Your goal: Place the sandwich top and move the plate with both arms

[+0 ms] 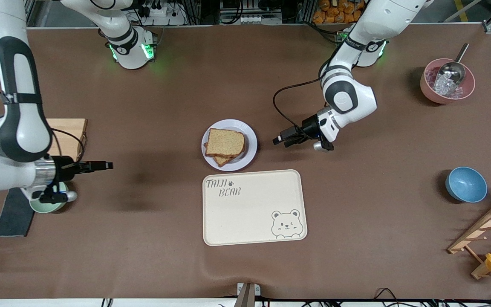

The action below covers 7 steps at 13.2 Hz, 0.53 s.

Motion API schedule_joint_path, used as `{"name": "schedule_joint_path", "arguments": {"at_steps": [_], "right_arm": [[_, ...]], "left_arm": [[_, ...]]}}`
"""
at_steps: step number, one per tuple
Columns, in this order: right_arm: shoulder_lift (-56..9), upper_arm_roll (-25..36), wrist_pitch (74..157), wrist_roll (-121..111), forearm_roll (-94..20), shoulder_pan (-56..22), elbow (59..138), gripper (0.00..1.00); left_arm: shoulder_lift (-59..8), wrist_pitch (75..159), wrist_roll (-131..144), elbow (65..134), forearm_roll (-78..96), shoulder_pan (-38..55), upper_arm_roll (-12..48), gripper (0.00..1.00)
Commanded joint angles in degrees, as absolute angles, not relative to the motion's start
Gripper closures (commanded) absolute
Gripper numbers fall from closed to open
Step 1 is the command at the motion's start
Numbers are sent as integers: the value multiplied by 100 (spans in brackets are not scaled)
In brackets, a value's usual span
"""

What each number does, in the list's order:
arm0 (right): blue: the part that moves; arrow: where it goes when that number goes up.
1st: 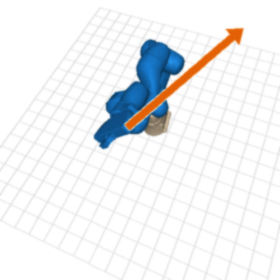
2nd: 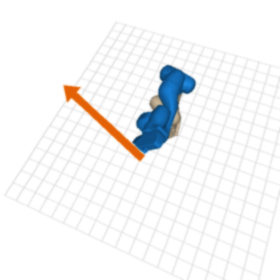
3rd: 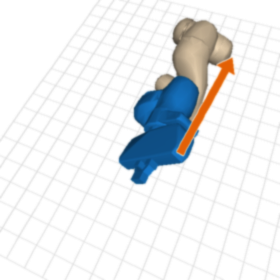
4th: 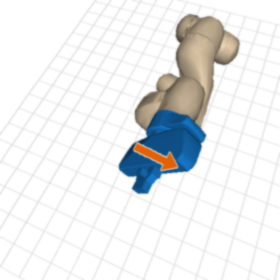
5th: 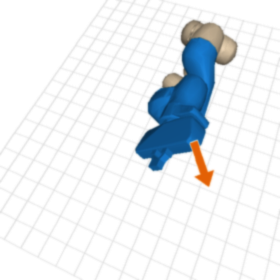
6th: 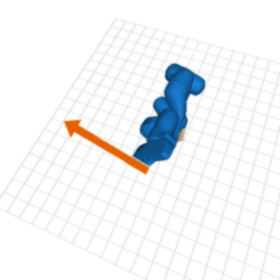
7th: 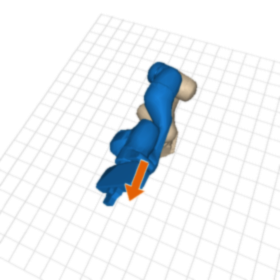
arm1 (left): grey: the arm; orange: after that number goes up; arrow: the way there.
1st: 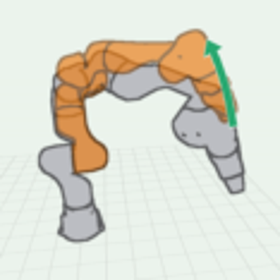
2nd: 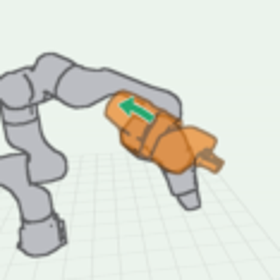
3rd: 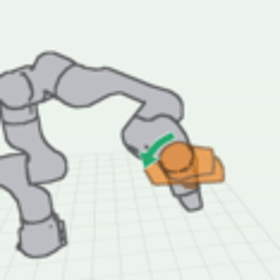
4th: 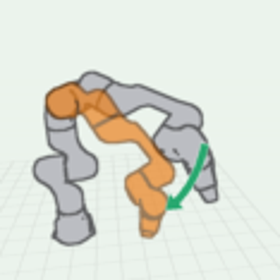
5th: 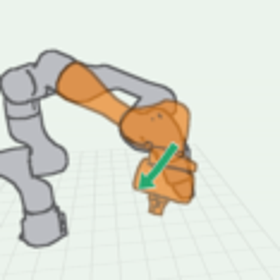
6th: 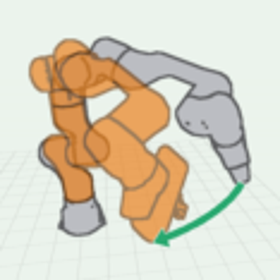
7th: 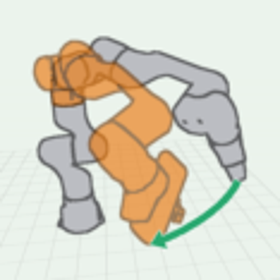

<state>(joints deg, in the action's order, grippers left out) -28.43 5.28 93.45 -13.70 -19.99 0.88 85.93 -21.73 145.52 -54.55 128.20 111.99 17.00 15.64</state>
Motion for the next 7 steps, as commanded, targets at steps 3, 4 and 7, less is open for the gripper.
{"name": "schedule_joint_path", "arguments": {"at_steps": [3,4,7], "right_arm": [[-2812,457,8527,-1380,-1116,255,7411,7],[-2812,474,8334,-1389,-1099,307,7131,6],[-2795,475,7920,-1328,-888,387,6549,6]], "left_arm": [[-2513,13923,-6450,12806,11760,1547,1626,0],[-2557,13722,-6503,12806,11768,1538,1617,0],[-2680,13658,-6565,12779,11769,1547,1626,0]]}}
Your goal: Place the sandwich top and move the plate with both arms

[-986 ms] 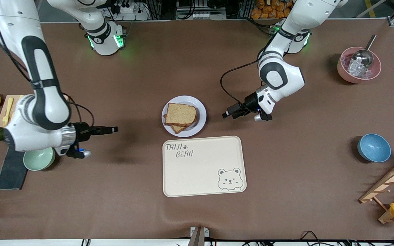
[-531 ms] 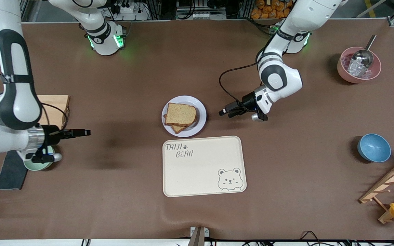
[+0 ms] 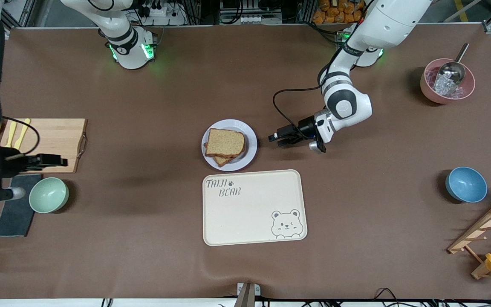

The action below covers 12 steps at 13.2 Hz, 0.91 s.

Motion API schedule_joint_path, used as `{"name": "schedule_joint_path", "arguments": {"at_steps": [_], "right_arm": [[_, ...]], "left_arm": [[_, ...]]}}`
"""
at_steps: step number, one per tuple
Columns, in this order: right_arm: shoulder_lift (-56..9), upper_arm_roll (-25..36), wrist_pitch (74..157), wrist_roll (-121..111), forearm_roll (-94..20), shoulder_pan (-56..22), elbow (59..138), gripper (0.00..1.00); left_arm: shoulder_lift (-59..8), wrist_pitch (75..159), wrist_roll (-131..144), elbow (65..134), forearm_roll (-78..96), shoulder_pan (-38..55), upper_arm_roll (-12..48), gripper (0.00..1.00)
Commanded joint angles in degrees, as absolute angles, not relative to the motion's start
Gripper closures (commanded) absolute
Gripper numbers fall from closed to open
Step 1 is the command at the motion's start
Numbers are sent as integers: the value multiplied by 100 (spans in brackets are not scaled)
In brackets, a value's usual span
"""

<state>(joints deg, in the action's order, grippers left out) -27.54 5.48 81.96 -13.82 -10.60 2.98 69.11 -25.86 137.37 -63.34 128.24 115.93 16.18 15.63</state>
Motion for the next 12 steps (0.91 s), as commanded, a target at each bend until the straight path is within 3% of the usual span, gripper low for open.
{"name": "schedule_joint_path", "arguments": {"at_steps": [1,5,12], "right_arm": [[-2577,466,7902,-1318,-870,387,6539,0],[-2058,448,7884,-1758,-325,465,6635,4],[-529,448,9024,-1696,-378,580,8971,4]], "left_arm": [[-2776,13554,-6687,12744,11769,1547,1626,0],[-3102,13166,-7460,12744,12040,1555,1635,0],[-3594,12876,-8174,12472,12331,1608,1661,0]]}}
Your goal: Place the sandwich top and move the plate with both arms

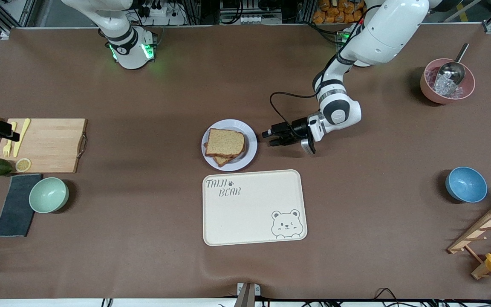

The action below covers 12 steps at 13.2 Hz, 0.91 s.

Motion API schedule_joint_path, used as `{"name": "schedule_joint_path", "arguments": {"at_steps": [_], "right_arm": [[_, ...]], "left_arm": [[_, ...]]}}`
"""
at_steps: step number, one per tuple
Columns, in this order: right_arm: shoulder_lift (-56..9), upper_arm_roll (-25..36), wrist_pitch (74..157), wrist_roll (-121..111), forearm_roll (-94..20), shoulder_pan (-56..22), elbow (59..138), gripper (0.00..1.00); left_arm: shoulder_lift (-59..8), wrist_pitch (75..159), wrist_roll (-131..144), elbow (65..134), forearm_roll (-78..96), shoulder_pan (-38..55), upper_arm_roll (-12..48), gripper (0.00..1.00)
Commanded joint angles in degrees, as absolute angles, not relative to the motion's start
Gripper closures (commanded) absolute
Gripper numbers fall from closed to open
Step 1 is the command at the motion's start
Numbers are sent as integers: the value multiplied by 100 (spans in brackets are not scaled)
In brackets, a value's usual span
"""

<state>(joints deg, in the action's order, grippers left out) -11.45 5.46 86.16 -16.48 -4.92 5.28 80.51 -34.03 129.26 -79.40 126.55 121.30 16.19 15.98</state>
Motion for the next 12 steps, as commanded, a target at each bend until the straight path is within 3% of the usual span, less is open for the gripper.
{"name": "schedule_joint_path", "arguments": {"at_steps": [1,9,12], "right_arm": [[-423,448,9279,-1705,-361,571,9226,4],[-229,422,9615,-1688,-325,545,9501,3],[-132,422,9668,-1687,-325,562,9632,3]], "left_arm": [[-3673,12876,-8226,12393,12331,1617,1661,0],[-3937,12876,-8367,11989,12331,1767,1723,35],[-4078,12876,-8376,11848,12375,1889,1714,42]]}}
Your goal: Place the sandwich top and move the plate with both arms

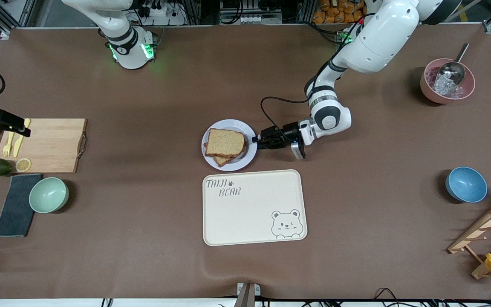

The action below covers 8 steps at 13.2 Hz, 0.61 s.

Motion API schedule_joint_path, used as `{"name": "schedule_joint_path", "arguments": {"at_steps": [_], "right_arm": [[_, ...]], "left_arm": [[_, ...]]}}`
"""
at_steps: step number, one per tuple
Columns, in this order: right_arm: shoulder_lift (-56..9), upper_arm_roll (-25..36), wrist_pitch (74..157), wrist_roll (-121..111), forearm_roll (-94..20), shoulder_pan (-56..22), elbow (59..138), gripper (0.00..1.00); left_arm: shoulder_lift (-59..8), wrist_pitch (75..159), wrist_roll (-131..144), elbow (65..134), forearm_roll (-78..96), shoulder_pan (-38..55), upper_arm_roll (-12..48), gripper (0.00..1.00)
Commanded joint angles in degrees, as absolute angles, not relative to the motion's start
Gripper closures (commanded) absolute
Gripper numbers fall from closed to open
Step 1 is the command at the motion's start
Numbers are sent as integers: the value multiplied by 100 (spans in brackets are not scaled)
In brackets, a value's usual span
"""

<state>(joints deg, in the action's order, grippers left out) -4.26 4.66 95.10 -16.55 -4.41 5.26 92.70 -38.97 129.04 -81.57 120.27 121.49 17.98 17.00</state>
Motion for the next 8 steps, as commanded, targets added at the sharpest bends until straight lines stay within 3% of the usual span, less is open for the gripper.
{"name": "schedule_joint_path", "arguments": {"at_steps": [1,4,8], "right_arm": [[-97,422,9711,-1687,-325,554,9702,3],[-35,422,9800,-1600,-316,536,9800,4],[17,413,9791,-1600,-299,519,9809,3]], "left_arm": [[-4104,12876,-8472,11830,12375,1924,1714,48],[-4236,12876,-8560,11734,12375,1934,1714,61],[-4245,12876,-8788,11725,12384,1934,1714,100]]}}
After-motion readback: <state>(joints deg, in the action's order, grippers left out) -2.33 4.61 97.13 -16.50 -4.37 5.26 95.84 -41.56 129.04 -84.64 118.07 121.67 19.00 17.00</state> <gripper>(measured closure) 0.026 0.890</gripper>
